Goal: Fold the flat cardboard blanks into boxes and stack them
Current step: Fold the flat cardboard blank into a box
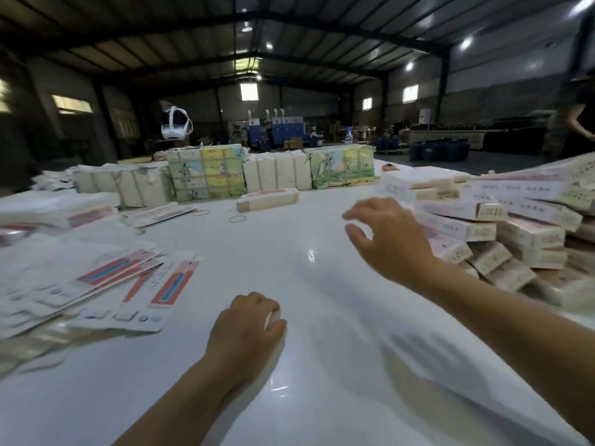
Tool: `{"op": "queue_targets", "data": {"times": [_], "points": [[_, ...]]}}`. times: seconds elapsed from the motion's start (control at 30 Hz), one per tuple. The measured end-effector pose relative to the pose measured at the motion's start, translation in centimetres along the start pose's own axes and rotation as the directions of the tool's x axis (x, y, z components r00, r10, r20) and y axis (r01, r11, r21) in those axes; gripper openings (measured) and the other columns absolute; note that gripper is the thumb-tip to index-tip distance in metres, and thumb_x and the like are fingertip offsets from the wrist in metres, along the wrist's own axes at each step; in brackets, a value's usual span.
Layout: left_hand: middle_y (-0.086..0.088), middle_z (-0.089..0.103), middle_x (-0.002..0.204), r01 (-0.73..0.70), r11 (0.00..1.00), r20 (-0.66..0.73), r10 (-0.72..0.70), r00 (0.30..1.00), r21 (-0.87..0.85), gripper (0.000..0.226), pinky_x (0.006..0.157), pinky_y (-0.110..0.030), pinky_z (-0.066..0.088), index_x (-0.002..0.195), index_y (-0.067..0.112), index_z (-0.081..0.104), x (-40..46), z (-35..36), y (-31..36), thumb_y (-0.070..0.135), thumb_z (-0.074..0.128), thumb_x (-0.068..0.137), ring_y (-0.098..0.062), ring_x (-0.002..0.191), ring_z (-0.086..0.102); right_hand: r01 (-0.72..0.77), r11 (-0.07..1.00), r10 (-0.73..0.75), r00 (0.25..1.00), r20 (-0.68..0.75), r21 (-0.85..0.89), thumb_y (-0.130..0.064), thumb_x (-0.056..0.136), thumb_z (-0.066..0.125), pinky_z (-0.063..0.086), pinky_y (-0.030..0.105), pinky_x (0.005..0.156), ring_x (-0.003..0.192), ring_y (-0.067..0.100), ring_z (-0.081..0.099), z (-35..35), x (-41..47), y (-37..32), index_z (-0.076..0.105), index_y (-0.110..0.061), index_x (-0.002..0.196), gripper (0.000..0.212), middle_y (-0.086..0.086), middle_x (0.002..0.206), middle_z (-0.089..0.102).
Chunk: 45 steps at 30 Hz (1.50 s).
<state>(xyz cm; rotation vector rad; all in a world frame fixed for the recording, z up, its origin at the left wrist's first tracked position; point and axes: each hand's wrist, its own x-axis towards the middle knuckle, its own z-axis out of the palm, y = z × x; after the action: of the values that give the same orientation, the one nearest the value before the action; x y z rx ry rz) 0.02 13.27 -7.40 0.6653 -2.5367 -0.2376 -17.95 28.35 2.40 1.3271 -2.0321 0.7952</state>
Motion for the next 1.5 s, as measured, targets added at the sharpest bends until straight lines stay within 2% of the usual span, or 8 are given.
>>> {"op": "queue_targets", "data": {"times": [0.17,0.57,0.67,0.8,0.93,1.13,1.3,1.5], "points": [[0.011,0.051,0.122,0.018,0.999,0.034,-0.020,0.999,0.046,0.031,0.092,-0.025,0.035,0.118,0.028,0.056,-0.1,-0.2,0.3,0.038,0.045,0.092,-0.011,0.114,0.041,0.025,1.000,-0.022,0.893,0.450,-0.001,-0.034,0.098,0.040,0.035,0.025,0.097,0.126,0.014,0.044,7.0,-6.0,-1.4,0.062,-0.024,0.122,0.034,-0.007,0.131,0.055],[0.005,0.064,0.108,0.117,0.990,0.283,-0.088,0.955,-0.084,0.026,0.084,-0.035,0.049,0.103,0.020,0.067,3.4,-4.4,-1.7,0.035,0.050,0.089,-0.016,0.097,0.057,-0.002,0.999,-0.014,0.897,0.442,0.035,-0.036,0.096,0.045,0.028,0.018,0.098,0.128,0.005,0.039,7.7,-6.6,-1.0,0.057,-0.034,0.128,0.034,-0.017,0.136,0.049],[0.003,0.063,0.105,0.172,0.966,0.161,-0.204,0.966,0.192,0.023,0.070,-0.028,0.047,0.102,0.021,0.065,6.7,-8.8,-7.5,0.033,0.049,0.090,-0.018,0.088,0.056,-0.042,0.998,0.021,0.891,0.454,0.036,-0.031,0.093,0.053,0.031,0.022,0.099,0.126,0.010,0.044,7.6,-6.5,-1.3,0.063,-0.031,0.122,0.031,-0.013,0.131,0.055],[-0.005,0.056,0.115,0.415,0.776,0.031,-0.486,0.873,0.475,0.032,0.075,-0.032,0.043,0.111,0.014,0.059,8.0,-13.2,-17.1,0.036,0.050,0.090,-0.023,0.099,0.051,-0.113,0.994,0.095,0.866,0.490,0.008,-0.020,0.085,0.065,0.038,0.034,0.096,0.118,0.022,0.052,8.1,-6.2,-1.5,0.071,-0.022,0.110,0.026,-0.002,0.121,0.063],[-0.009,0.050,0.123,0.466,0.662,0.129,-0.645,0.753,0.586,0.070,0.086,-0.037,0.044,0.123,0.010,0.052,7.0,-12.8,-22.5,0.067,0.050,0.082,-0.026,0.109,0.048,-0.112,0.993,0.084,0.901,0.425,0.041,-0.001,0.067,0.080,0.049,0.050,0.078,0.094,0.039,0.064,8.8,-6.1,-1.3,0.078,-0.012,0.091,0.026,0.010,0.099,0.071],[0.004,0.050,0.075,0.355,0.700,0.115,-0.529,0.841,0.619,0.038,0.059,-0.027,0.038,0.089,0.014,0.055,6.9,-12.1,-22.9,0.052,0.052,0.087,-0.012,0.068,0.048,-0.007,0.999,-0.008,0.951,0.310,0.048,-0.005,0.072,0.075,0.053,0.056,0.068,0.081,0.043,0.066,9.9,-6.2,-0.3,0.078,-0.009,0.085,0.014,0.013,0.091,0.071],[0.002,0.051,0.071,0.339,0.710,0.068,-0.477,0.876,0.618,0.030,0.059,-0.027,0.039,0.080,0.016,0.052,6.4,-11.3,-22.0,0.042,0.045,0.094,-0.013,0.065,0.048,0.000,0.998,-0.018,0.961,0.277,0.065,-0.011,0.074,0.067,0.052,0.053,0.069,0.081,0.042,0.065,9.3,-6.2,-1.3,0.078,-0.009,0.085,0.016,0.014,0.092,0.072],[0.001,0.047,0.073,0.231,0.639,0.042,-0.381,0.924,0.734,0.016,0.061,-0.027,0.042,0.098,0.011,0.062,5.6,-14.2,-18.8,0.017,0.049,0.091,-0.017,0.067,0.051,0.001,1.000,-0.012,0.907,0.421,0.026,-0.030,0.093,0.053,0.034,0.022,0.094,0.119,0.013,0.048,7.9,-6.2,-1.9,0.064,-0.028,0.120,0.029,-0.011,0.127,0.056]]}}
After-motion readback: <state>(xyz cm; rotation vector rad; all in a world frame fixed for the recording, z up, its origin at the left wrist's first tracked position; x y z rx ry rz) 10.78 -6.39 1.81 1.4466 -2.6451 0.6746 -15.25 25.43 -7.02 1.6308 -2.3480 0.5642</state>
